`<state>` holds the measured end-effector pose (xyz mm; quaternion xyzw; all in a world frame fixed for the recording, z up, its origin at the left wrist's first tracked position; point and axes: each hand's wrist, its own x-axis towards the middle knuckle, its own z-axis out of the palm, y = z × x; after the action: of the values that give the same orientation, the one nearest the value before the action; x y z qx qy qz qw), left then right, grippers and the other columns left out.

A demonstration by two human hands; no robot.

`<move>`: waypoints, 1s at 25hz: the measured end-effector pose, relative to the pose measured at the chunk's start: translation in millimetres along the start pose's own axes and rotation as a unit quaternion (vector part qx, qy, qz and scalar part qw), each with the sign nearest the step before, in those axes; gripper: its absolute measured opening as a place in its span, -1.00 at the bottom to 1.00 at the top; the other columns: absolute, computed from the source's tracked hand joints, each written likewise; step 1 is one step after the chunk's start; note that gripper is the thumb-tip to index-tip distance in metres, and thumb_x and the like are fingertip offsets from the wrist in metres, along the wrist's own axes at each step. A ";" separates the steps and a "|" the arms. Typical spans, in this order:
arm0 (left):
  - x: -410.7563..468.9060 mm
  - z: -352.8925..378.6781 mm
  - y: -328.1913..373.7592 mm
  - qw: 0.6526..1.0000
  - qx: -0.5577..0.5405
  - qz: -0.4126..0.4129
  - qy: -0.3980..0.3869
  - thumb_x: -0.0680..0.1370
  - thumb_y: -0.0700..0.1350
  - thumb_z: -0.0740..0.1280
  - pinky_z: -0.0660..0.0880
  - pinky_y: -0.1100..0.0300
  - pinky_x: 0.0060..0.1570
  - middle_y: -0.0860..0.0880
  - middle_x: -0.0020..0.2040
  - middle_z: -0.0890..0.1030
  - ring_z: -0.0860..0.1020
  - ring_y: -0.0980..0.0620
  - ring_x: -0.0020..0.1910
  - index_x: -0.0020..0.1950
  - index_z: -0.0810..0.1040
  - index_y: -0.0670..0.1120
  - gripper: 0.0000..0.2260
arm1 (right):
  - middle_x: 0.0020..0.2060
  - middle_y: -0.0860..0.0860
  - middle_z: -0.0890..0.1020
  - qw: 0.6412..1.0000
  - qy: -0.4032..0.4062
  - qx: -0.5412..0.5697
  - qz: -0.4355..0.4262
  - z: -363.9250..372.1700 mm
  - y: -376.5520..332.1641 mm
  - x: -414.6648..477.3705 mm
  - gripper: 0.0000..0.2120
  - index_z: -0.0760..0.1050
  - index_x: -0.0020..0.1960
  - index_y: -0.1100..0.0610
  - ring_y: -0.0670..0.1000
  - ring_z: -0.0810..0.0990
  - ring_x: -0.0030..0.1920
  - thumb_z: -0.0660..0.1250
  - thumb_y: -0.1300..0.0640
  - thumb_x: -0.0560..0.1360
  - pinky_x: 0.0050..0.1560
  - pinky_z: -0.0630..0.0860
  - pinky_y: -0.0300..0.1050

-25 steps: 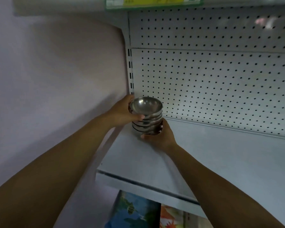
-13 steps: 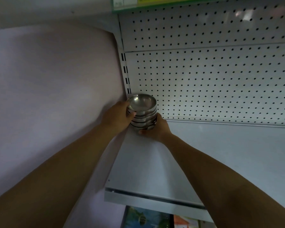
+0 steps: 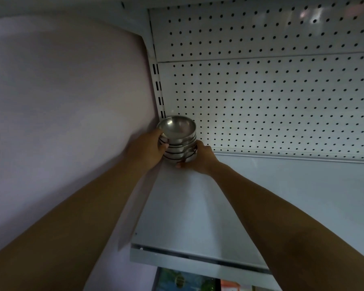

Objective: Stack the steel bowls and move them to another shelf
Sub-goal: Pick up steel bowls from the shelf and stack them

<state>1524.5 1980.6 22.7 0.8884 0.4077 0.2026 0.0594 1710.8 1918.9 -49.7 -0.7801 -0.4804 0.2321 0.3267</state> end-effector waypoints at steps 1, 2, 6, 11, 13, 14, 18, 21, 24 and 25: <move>-1.3 -0.2 0.1 1.000 -0.002 -0.001 -0.005 0.61 -0.01 0.34 0.34 0.15 -0.07 -0.10 0.15 0.66 0.60 -0.18 0.15 0.36 0.49 -0.02 -0.68 | 0.33 0.01 0.54 1.000 -0.006 -0.012 -0.004 -2.2 0.1 -2.8 0.10 0.28 0.52 0.06 0.11 0.44 0.42 0.68 -0.27 0.15 0.42 0.47 0.09; -3.1 0.6 0.1 1.000 -0.013 -0.002 -0.010 0.60 -0.01 0.36 0.34 0.16 -0.05 -0.09 0.18 0.65 0.60 -0.18 0.16 0.38 0.47 -0.02 -0.65 | 0.33 0.01 0.54 0.999 -0.015 -0.030 -0.012 -4.3 1.9 -5.0 0.07 0.27 0.53 0.07 0.11 0.45 0.42 0.66 -0.27 0.19 0.41 0.47 0.09; -25.4 2.5 5.8 0.994 -0.108 -0.003 -0.007 0.58 -0.03 0.41 0.44 0.14 0.10 -0.08 0.29 0.61 0.57 -0.13 0.25 0.47 0.40 -0.02 -0.52 | 0.55 0.11 0.35 0.989 -0.072 -0.127 -0.024 -23.7 12.9 -22.5 0.17 0.11 0.66 0.10 0.15 0.30 0.56 0.59 -0.38 0.28 0.49 0.38 0.14; -72.8 10.3 14.1 0.998 -0.019 -0.033 -0.047 0.58 0.02 0.41 0.42 -0.05 0.33 -0.17 0.48 0.45 0.46 -0.21 0.41 0.57 0.28 -0.10 -0.39 | 0.63 0.09 0.24 0.963 -0.103 -0.233 -0.090 -53.4 26.1 -55.8 0.00 0.12 0.67 0.08 0.11 0.18 0.62 0.47 -0.34 0.45 0.56 0.22 0.08; -102.3 16.2 18.6 0.996 -0.028 -0.064 -0.054 0.58 0.06 0.41 0.39 0.03 0.36 -0.14 0.51 0.42 0.44 -0.18 0.44 0.60 0.25 -0.09 -0.34 | 0.64 0.05 0.22 0.965 -0.098 -0.216 -0.113 -60.2 37.7 -71.6 -0.09 0.14 0.67 0.06 0.08 0.17 0.63 0.44 -0.29 0.51 0.57 0.17 0.01; -118.4 19.4 24.3 0.995 -0.047 -0.078 -0.044 0.58 0.08 0.42 0.37 0.09 0.34 -0.12 0.50 0.43 0.45 -0.15 0.43 0.60 0.27 -0.08 -0.34 | 0.64 0.04 0.22 0.967 -0.101 -0.202 -0.122 -62.9 43.3 -80.1 -0.12 0.15 0.67 0.05 0.07 0.19 0.62 0.43 -0.27 0.52 0.57 0.18 -0.01; -191.2 39.8 69.2 0.977 -0.133 -0.160 0.044 0.55 0.08 0.46 0.30 0.27 0.28 -0.09 0.46 0.48 0.48 -0.07 0.39 0.56 0.34 -0.10 -0.35 | 0.61 0.02 0.28 0.976 -0.127 -0.096 -0.151 -64.4 64.0 -127.2 -0.18 0.20 0.65 0.07 0.04 0.29 0.58 0.45 -0.19 0.54 0.56 0.24 -0.07; -251.9 55.1 112.4 0.957 -0.134 -0.217 0.136 0.55 0.07 0.46 0.30 0.27 0.31 -0.08 0.45 0.49 0.49 -0.04 0.38 0.53 0.39 -0.11 -0.39 | 0.59 -0.01 0.31 0.964 -0.141 -0.064 -0.215 -57.5 75.8 -173.6 -0.25 0.25 0.62 0.06 0.02 0.29 0.57 0.45 -0.14 0.56 0.56 0.23 -0.11; -329.6 73.8 161.3 0.916 -0.140 -0.307 0.219 0.56 0.05 0.46 0.36 0.12 0.39 -0.06 0.45 0.50 0.46 -0.03 0.40 0.51 0.40 -0.10 -0.43 | 0.62 -0.05 0.24 0.928 -0.193 -0.073 -0.310 -44.3 89.6 -227.1 -0.32 0.26 0.62 0.03 -0.05 0.18 0.61 0.41 -0.13 0.60 0.53 0.11 -0.22; -356.7 78.5 177.7 0.901 -0.131 -0.341 0.233 0.56 0.05 0.46 0.37 0.08 0.40 -0.05 0.45 0.49 0.45 -0.02 0.40 0.51 0.40 -0.08 -0.43 | 0.63 -0.06 0.22 0.917 -0.211 -0.066 -0.333 -39.3 92.7 -243.9 -0.33 0.26 0.62 0.02 -0.07 0.15 0.62 0.40 -0.11 0.61 0.54 0.10 -0.22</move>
<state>1472.2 1601.0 -111.7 0.6066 0.6576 0.4228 0.1442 1687.8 1657.7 -79.2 -0.5278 -0.7845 0.2366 0.2236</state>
